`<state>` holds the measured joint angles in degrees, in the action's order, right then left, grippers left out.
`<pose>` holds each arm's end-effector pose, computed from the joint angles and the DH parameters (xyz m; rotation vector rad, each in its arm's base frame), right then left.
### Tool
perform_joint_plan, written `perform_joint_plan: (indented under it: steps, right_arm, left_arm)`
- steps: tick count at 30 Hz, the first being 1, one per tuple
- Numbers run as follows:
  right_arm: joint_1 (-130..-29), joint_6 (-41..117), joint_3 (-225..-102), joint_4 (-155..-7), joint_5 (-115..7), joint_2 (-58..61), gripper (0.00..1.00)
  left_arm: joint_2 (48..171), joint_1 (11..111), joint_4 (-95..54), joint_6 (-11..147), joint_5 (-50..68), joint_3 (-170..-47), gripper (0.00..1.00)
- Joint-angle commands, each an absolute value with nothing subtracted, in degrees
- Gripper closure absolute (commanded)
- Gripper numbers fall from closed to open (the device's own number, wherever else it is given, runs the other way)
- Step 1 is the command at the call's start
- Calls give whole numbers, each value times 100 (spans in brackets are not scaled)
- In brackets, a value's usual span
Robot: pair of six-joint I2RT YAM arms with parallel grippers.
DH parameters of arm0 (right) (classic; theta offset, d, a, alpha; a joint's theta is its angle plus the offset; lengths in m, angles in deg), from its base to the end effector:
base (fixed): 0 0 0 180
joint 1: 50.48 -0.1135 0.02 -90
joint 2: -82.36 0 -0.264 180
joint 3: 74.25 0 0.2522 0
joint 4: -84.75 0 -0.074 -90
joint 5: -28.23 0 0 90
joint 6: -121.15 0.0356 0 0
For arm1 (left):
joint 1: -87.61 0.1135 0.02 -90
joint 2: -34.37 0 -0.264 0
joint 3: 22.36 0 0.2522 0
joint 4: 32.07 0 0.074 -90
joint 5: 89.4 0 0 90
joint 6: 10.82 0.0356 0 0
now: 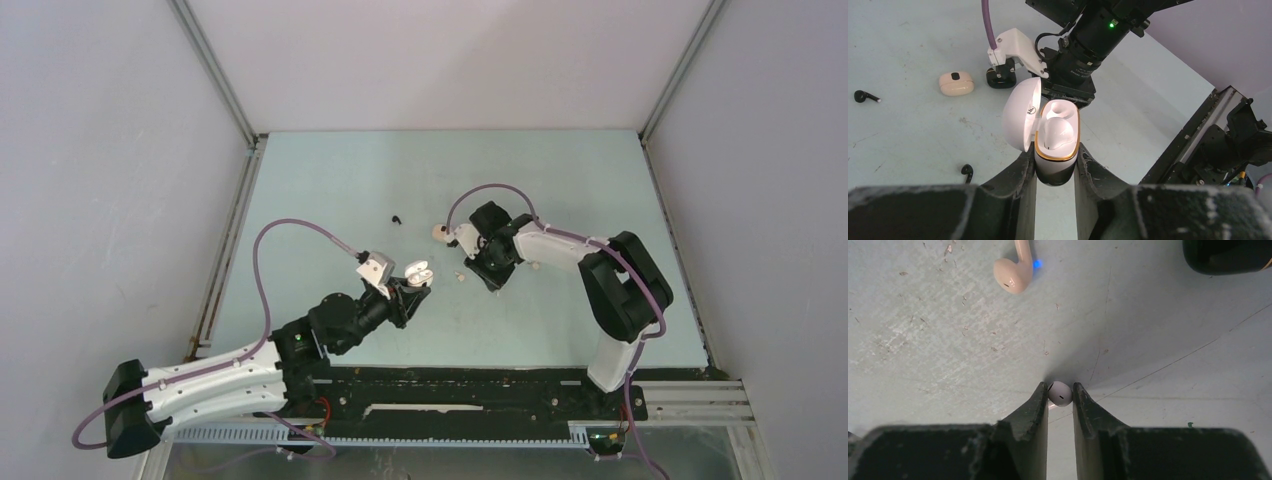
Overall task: Insert the wireless bluetooth earbuds into the charging case
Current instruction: Pick up the earbud from the center of the board.
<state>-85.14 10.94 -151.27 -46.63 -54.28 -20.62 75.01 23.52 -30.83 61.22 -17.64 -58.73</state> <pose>0.2730 0.1944 0.1550 -1.3504 2.5460 0.2362 0.0880 -0.1557 0.2563 0.4406 1.6710 -0.8123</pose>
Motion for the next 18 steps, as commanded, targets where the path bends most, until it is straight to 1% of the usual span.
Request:
perform_joint_plan:
  steps: [1, 4, 8, 9, 10, 14, 18]
  right_arm:
    - [-8456, 1087, -15278, -4560, -5447, -2023, 85]
    - [-8364, 1071, -15276, -4510, -5425, -1640, 89]
    - [-8251, 909, -15278, -4385, -5311, -656, 94]
    - [-8150, 895, -15278, -4367, -5147, -384, 97]
    - [-8005, 894, -15278, -4349, -4914, -110, 100]
    - [-7602, 846, -15273, -4349, -3624, 1019, 100]
    - [-7536, 785, -14972, -5122, -2525, 2187, 100]
  left_arm:
    - [7480, 2345, -3165, 6114, -1805, -5827, 95]
    - [7608, 2345, -3265, 6138, -1810, -5802, 95]
    - [7953, 2345, -3521, 6181, -1735, -5816, 95]
    - [8067, 2345, -3607, 6186, -1712, -5831, 96]
    - [8178, 2345, -3698, 6194, -1668, -5841, 96]
    - [8582, 2371, -4314, 6185, -1585, -5744, 97]
    - [8841, 2593, -5433, 6028, -1089, -5483, 99]
